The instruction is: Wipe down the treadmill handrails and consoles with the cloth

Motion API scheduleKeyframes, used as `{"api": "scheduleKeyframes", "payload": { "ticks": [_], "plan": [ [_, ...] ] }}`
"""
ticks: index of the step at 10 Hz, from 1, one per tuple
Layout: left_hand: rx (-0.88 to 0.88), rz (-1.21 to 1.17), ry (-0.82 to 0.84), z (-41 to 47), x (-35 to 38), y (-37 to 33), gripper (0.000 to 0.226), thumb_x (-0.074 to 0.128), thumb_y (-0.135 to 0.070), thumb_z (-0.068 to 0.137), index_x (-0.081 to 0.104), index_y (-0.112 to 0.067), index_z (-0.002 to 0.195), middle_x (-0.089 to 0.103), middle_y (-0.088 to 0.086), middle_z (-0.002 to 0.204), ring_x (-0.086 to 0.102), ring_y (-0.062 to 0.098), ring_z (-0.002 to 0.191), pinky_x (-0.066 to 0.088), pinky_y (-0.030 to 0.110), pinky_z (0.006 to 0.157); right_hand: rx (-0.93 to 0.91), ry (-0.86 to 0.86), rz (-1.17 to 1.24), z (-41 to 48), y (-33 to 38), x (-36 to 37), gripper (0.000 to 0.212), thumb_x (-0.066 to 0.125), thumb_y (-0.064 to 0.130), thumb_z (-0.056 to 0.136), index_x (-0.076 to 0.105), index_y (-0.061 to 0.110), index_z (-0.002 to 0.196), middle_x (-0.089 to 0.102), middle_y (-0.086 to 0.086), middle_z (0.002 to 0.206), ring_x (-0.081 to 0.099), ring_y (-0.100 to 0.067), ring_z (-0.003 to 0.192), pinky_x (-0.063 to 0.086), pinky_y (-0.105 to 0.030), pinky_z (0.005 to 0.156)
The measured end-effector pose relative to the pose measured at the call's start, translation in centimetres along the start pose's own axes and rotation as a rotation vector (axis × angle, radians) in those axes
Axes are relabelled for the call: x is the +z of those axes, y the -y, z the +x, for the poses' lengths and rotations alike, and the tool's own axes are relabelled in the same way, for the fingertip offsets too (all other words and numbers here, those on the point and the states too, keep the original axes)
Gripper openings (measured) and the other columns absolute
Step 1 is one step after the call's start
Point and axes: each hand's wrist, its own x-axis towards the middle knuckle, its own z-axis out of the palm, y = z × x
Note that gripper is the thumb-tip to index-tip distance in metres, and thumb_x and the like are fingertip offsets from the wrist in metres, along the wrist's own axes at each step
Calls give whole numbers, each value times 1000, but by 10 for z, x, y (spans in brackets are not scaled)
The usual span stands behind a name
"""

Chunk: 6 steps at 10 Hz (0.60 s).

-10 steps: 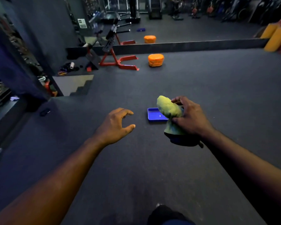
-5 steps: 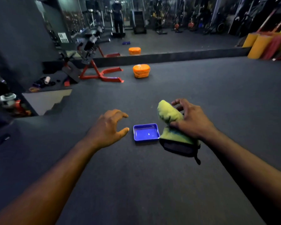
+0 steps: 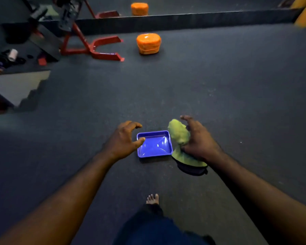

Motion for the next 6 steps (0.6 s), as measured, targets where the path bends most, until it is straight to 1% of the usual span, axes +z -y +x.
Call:
{"api": "scheduleKeyframes", "payload": {
  "ticks": [1, 2, 3, 4, 5, 6],
  "plan": [
    [-14, -8, 38, 52, 3, 19, 43, 85, -28, 83, 69, -16, 122, 68, 3, 118, 64, 20, 110, 51, 34, 99, -17, 86, -11, 61, -5, 0, 90, 74, 18, 65, 43, 30, 149, 58, -2, 133, 61, -26, 121, 52, -39, 101],
    [-52, -6, 7, 132, 2, 43, 38, 86, -23, 85, 70, -16, 119, 68, 3, 115, 64, 18, 105, 51, 33, 96, -93, 173, -45, 154, -12, -1, 71, 62, 23, 66, 44, 37, 133, 58, 2, 133, 63, -28, 114, 55, -45, 92],
    [-60, -10, -79, 166, 6, 56, 31, 85, -17, 86, 72, -13, 114, 69, 3, 109, 64, 15, 99, 52, 31, 91, -161, 235, -84, 210, -19, 6, 69, 59, 23, 65, 42, 39, 130, 56, 0, 134, 64, -32, 113, 56, -47, 88],
    [-95, 3, -138, 207, 20, 73, 30, 85, -15, 85, 72, -12, 112, 66, 2, 109, 62, 13, 98, 51, 29, 92, -245, 363, -137, 289, -34, 24, 73, 65, 8, 74, 44, 30, 140, 50, -2, 143, 62, -34, 116, 52, -36, 83],
    [-172, 1, -139, 233, 25, 81, 32, 85, -20, 85, 72, -14, 114, 64, 2, 114, 62, 14, 102, 49, 28, 96, -301, 411, -157, 337, -43, 32, 74, 66, 2, 77, 46, 23, 144, 49, -3, 146, 60, -32, 119, 42, -28, 81],
    [-263, -8, -62, 259, 33, 96, 38, 77, -35, 84, 72, -17, 117, 64, 2, 119, 62, 17, 110, 47, 29, 102, -402, 463, -167, 385, -52, 48, 74, 65, 3, 71, 49, 20, 141, 53, -7, 138, 61, -35, 116, 49, -34, 85]
  ]
}}
